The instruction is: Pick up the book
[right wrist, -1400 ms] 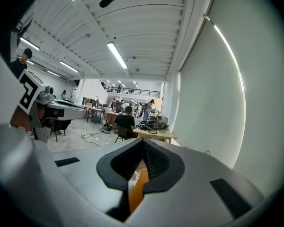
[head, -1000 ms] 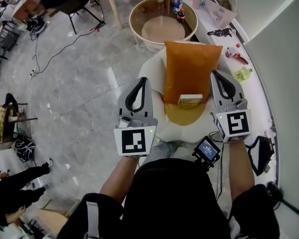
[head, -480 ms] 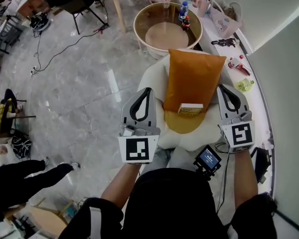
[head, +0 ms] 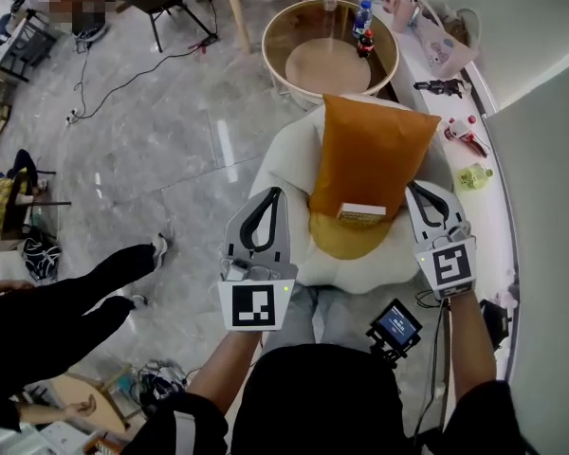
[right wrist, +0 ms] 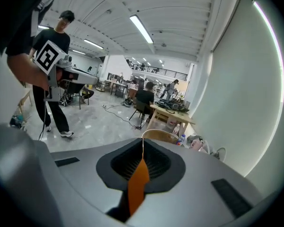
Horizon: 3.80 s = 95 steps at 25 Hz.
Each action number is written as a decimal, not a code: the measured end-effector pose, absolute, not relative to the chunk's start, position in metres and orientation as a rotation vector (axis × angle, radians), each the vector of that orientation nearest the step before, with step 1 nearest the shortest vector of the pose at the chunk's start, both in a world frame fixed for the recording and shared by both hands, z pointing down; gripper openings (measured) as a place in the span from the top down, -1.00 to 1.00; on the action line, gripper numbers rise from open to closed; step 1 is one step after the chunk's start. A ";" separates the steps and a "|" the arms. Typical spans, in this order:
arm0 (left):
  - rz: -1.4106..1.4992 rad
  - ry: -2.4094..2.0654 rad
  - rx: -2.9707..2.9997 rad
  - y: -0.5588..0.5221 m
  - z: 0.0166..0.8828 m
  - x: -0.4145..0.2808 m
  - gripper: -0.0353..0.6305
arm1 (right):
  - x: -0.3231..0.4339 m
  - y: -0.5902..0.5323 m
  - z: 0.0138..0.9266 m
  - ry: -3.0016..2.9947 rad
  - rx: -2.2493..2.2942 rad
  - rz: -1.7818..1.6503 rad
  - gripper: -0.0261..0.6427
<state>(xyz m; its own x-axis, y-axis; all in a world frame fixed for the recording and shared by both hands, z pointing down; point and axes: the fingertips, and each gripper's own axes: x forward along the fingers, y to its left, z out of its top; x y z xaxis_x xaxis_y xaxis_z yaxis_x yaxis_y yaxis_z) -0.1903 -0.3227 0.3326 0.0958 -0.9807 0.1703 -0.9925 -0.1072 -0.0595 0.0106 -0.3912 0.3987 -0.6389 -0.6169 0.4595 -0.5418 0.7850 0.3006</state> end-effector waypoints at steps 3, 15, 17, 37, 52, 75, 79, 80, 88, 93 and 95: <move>0.300 -2.060 2.231 -0.325 0.349 -0.194 0.86 | 0.011 -0.396 0.424 -2.404 0.801 -0.155 0.88; 0.374 -2.033 2.158 -0.336 0.415 -0.180 0.86 | 0.011 -0.402 0.541 -2.317 0.565 -0.035 0.67; 0.366 -2.028 2.163 -0.336 0.422 -0.176 0.86 | 0.010 -0.399 0.558 -2.302 0.522 -0.031 0.59; 0.407 -1.916 2.065 -0.315 0.529 -0.169 0.86 | 0.015 -0.365 0.714 -2.123 0.203 0.016 0.33; 0.460 -1.841 2.036 -0.310 0.610 -0.167 0.86 | 0.015 -0.355 0.822 -2.008 0.044 0.061 0.25; 0.532 -1.769 1.994 -0.301 0.676 -0.174 0.86 | 0.025 -0.341 0.939 -1.743 -0.248 -0.042 0.26; 0.549 -1.760 2.002 -0.301 0.675 -0.178 0.86 | 0.019 -0.336 0.944 -1.741 -0.251 -0.037 0.28; 0.545 -1.761 2.005 -0.301 0.676 -0.178 0.86 | 0.018 -0.338 0.946 -1.739 -0.244 -0.044 0.31; 0.554 -1.726 2.033 -0.297 0.682 -0.166 0.86 | 0.025 -0.336 0.952 -1.688 -0.211 0.015 0.46; 0.547 -1.720 2.045 -0.299 0.675 -0.163 0.86 | 0.026 -0.329 0.949 -1.674 -0.192 0.022 0.47; 0.543 -1.720 2.056 -0.300 0.669 -0.162 0.86 | 0.026 -0.331 0.940 -1.693 -0.167 0.056 0.47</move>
